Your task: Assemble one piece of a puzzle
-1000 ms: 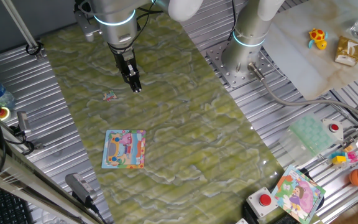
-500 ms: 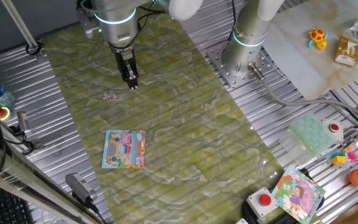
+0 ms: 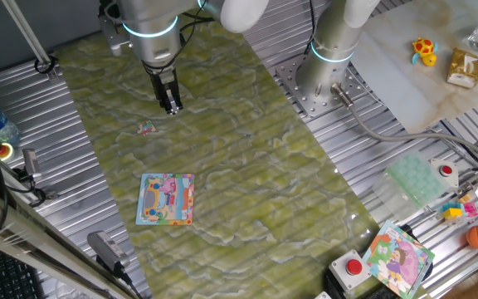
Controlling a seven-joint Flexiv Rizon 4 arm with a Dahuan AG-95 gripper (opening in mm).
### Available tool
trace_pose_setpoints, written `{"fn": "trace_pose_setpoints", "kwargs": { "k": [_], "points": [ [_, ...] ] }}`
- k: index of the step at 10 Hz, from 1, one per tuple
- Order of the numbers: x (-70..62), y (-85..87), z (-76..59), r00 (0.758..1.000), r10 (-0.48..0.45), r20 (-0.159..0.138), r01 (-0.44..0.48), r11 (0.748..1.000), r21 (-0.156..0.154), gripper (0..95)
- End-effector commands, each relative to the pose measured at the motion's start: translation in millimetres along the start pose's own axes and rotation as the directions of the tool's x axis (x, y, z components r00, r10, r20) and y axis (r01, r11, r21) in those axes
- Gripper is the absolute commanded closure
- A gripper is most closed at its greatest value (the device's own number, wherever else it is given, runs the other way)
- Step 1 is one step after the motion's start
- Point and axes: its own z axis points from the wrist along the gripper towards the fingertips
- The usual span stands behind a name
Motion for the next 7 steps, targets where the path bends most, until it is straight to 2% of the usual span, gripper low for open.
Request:
{"fn": "trace_pose_setpoints", "kwargs": {
  "k": [1, 5, 7],
  "points": [
    [-4.5, -1.2, 5.2, 1.000, -0.011, -0.001, 0.011, 1.000, 0.001, 95.0],
    [-19.5, -2.8, 18.5, 0.997, -0.082, -0.005, 0.082, 0.997, -0.001, 95.0],
    [-26.6, -4.2, 31.2, 0.993, -0.121, -0.003, 0.121, 0.993, -0.002, 95.0]
  ]
}}
